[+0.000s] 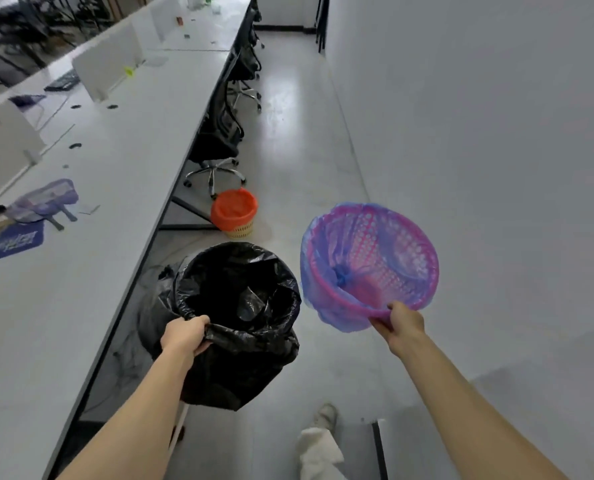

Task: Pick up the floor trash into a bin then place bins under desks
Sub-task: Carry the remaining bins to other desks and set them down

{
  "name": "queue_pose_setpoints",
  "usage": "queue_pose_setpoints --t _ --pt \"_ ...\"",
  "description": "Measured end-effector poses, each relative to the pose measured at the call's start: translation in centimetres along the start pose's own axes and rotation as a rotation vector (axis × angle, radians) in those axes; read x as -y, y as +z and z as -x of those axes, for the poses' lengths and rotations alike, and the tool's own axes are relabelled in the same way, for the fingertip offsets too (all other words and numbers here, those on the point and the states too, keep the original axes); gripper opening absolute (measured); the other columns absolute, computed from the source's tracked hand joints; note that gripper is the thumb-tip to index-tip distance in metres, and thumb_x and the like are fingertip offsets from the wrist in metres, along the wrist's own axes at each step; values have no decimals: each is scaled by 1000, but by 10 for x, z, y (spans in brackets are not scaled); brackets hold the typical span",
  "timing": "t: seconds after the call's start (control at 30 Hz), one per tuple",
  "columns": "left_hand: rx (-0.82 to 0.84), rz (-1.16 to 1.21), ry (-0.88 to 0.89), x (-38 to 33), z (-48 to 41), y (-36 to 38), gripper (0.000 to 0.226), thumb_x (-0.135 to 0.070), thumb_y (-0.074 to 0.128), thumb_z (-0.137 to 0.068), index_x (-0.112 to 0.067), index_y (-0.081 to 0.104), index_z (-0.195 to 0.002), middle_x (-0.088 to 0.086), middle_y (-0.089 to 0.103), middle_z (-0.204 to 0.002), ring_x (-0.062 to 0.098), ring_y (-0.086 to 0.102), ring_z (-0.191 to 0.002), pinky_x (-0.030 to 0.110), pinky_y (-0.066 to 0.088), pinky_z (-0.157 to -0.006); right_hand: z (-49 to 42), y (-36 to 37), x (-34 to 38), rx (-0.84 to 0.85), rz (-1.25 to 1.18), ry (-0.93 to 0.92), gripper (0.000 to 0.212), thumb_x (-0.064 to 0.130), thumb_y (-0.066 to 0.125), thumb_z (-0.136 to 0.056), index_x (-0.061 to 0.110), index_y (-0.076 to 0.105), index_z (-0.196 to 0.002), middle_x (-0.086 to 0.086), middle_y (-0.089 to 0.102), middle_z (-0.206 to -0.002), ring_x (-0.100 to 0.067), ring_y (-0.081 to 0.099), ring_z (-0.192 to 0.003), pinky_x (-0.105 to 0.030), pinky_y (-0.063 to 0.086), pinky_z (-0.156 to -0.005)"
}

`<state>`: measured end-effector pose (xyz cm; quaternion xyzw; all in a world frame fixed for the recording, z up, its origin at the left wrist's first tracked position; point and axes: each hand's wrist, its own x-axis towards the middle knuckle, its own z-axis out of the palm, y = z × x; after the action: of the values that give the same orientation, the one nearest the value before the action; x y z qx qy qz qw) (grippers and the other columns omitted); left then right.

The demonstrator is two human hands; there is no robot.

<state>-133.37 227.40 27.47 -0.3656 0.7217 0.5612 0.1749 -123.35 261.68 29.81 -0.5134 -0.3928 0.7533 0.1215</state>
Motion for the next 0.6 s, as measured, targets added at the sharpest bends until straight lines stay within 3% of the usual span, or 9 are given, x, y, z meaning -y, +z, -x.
queue_pose_setpoints --t 0.17,0.3,0.47,0.53,0.6 --pt "-15 -32 -2 -112 -71 75 47 -15 69 -87 -1 57 -130 20 59 -130 30 65 -98 36 61 -60 -100 97 72 16 11 39 25 -7 43 -90 -3 58 -110 -24 61 -102 -29 62 -71 -42 60 -49" --pt "-35 0 4 -207 -122 127 42 -14 69 -89 1 59 -127 18 61 -126 26 63 -90 30 52 -51 -159 183 141 37 38 30 17 -7 43 -89 2 56 -83 -19 60 -84 -28 62 -69 -35 57 -42" --pt "-6 27 2 -313 -203 194 21 -15 67 -91 -5 63 -108 16 61 -120 30 63 -102 32 54 -58 -246 289 208 59 21 2 15 -7 43 -90 1 55 -89 -19 60 -84 -29 62 -72 -38 59 -50" --pt "0 33 -2 -346 -239 220 30 -16 67 -91 -4 62 -117 14 60 -123 29 63 -102 32 55 -59 -277 326 229 56 9 6 14 -8 43 -90 -1 55 -91 -20 59 -85 -30 61 -74 -43 60 -58" --pt "32 27 12 -387 -276 247 36 -16 67 -90 -2 60 -123 14 61 -125 27 63 -97 30 54 -55 -307 365 250 53 -3 1 14 -9 43 -90 -2 54 -88 -21 59 -84 -30 61 -74 -42 60 -55"
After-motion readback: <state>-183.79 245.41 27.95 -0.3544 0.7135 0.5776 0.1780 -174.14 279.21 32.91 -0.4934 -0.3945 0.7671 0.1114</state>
